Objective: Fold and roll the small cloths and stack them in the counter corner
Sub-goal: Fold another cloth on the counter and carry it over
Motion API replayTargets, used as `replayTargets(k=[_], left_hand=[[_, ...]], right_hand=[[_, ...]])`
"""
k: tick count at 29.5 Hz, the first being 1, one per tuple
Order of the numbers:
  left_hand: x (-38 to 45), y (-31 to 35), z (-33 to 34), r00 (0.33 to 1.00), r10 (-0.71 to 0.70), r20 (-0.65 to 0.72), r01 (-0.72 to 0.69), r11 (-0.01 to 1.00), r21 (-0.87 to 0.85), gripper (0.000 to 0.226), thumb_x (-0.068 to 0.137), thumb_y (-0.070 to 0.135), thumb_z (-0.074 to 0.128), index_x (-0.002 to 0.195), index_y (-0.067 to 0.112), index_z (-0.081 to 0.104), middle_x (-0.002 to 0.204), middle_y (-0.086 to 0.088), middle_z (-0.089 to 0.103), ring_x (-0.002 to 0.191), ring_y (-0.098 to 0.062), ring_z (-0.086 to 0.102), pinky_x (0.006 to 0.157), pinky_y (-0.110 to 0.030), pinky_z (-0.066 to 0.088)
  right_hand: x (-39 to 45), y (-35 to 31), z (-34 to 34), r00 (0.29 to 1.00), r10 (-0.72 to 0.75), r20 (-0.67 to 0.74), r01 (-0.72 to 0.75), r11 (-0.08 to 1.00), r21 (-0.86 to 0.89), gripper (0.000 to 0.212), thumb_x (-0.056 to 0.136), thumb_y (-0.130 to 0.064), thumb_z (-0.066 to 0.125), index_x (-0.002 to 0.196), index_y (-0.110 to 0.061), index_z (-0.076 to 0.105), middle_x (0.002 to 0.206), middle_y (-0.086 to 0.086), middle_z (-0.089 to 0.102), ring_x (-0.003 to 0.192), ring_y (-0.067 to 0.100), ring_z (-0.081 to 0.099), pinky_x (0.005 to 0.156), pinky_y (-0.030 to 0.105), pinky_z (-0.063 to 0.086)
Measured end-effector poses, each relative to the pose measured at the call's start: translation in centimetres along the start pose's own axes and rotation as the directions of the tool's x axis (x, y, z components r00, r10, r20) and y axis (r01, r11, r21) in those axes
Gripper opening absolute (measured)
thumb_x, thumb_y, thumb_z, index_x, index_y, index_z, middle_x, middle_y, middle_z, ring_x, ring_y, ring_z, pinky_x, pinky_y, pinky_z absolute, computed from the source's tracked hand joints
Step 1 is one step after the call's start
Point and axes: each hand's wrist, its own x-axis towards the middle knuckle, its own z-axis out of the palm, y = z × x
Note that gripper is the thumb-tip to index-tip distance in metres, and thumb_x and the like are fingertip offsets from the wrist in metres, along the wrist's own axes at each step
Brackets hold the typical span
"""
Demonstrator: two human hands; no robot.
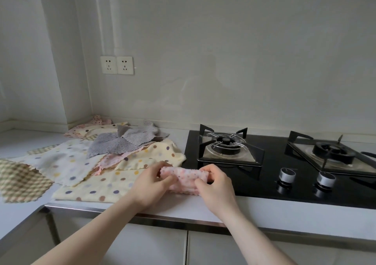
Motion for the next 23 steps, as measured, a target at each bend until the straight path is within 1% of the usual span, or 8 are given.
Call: replayTargets(k=[2, 6, 9, 13, 15, 18, 21, 23], left_hand=[[-0.2, 0.3, -0.1, 1.0, 0.008, 0.012, -0.008, 1.0, 0.003, 0.026, 0.075, 0.044, 0.062, 0.088, 0.022, 0.066, 0.079, -0.001, 0.066, 0.073, -0.011, 0.059, 0.071, -0.039, 0.048], [0.0, 0.3, -0.3, 1.0, -0.018, 0.015, 0.019, 0.998, -0.061, 0.01, 0.082, 0.025, 0.072, 0.083, 0.023, 0.062, 0.077, -0.002, 0.064, 0.07, -0.014, 0.057, 0.068, -0.034, 0.046], [-0.1, 0.2, -0.4, 1.0, -0.005, 0.025, 0.006, 0.999, -0.041, 0.012, 0.085, 0.016, 0.073, 0.089, 0.014, 0.063, 0.082, -0.009, 0.065, 0.077, -0.028, 0.059, 0.071, -0.042, 0.047], [-0.4, 0.4, 0.1, 0.994, -0.109, 0.012, 0.109, 0.993, -0.035, 0.012, 0.085, 0.009, 0.074, 0.086, 0.015, 0.064, 0.079, -0.003, 0.066, 0.072, -0.017, 0.058, 0.067, -0.031, 0.046], [2.5, 3.6, -2.1, 0.947, -0.307, 0.094, 0.309, 0.951, -0.01, 0.011, 0.084, 0.018, 0.073, 0.083, 0.02, 0.062, 0.073, 0.006, 0.065, 0.066, -0.008, 0.056, 0.063, -0.026, 0.044], [1.7, 8.0, -3.2, 0.887, -0.411, 0.212, 0.42, 0.907, 0.001, 0.009, 0.09, 0.019, 0.073, 0.088, 0.023, 0.066, 0.079, 0.01, 0.071, 0.071, -0.008, 0.062, 0.065, -0.023, 0.049], [1.8, 17.8, -3.2, 0.871, -0.421, 0.253, 0.447, 0.893, -0.055, 0.006, 0.095, 0.028, 0.07, 0.094, 0.029, 0.064, 0.084, 0.004, 0.073, 0.08, -0.013, 0.068, 0.075, -0.031, 0.055], [0.5, 22.9, -2.5, 0.856, -0.4, 0.327, 0.448, 0.89, -0.085, 0.016, 0.096, 0.039, 0.069, 0.092, 0.025, 0.063, 0.081, -0.004, 0.07, 0.074, -0.015, 0.066, 0.071, -0.033, 0.054]], right_hand=[[0.0, 0.1, -0.2, 1.0, -0.003, 0.014, 0.002, 0.998, 0.06, 0.013, 0.083, -0.024, 0.06, 0.09, -0.034, 0.064, 0.083, -0.011, 0.072, 0.077, 0.009, 0.067, 0.071, 0.044, 0.059], [0.2, 0.6, -0.4, 0.999, 0.001, 0.044, -0.007, 0.989, 0.149, 0.024, 0.083, -0.016, 0.064, 0.096, -0.036, 0.067, 0.089, -0.014, 0.075, 0.084, 0.007, 0.072, 0.075, 0.044, 0.062], [-0.1, 1.1, -0.3, 0.999, -0.01, 0.053, 0.003, 0.991, 0.137, 0.029, 0.086, -0.011, 0.067, 0.099, -0.036, 0.067, 0.091, -0.017, 0.074, 0.088, 0.005, 0.071, 0.075, 0.036, 0.061], [-0.5, 0.8, 0.0, 0.995, 0.048, 0.084, -0.057, 0.992, 0.114, 0.024, 0.09, -0.014, 0.067, 0.101, -0.036, 0.068, 0.09, -0.021, 0.074, 0.088, 0.001, 0.07, 0.073, 0.022, 0.056], [2.6, -2.0, -2.3, 0.959, 0.212, 0.188, -0.228, 0.971, 0.069, 0.019, 0.092, -0.018, 0.069, 0.098, -0.036, 0.069, 0.09, -0.02, 0.074, 0.086, 0.003, 0.071, 0.073, 0.024, 0.057], [2.7, -5.5, -6.1, 0.88, 0.327, 0.344, -0.367, 0.929, 0.056, 0.018, 0.088, -0.018, 0.074, 0.1, -0.031, 0.072, 0.091, -0.011, 0.076, 0.088, 0.012, 0.073, 0.076, 0.026, 0.061], [3.8, -10.5, -15.6, 0.867, 0.408, 0.286, -0.432, 0.901, 0.024, 0.012, 0.091, -0.02, 0.07, 0.101, -0.027, 0.071, 0.093, -0.009, 0.075, 0.09, 0.005, 0.072, 0.076, 0.026, 0.061], [2.3, -13.0, -21.3, 0.871, 0.419, 0.258, -0.436, 0.9, 0.013, 0.012, 0.091, -0.021, 0.071, 0.101, -0.027, 0.071, 0.093, -0.01, 0.075, 0.089, 0.003, 0.071, 0.075, 0.024, 0.06]])
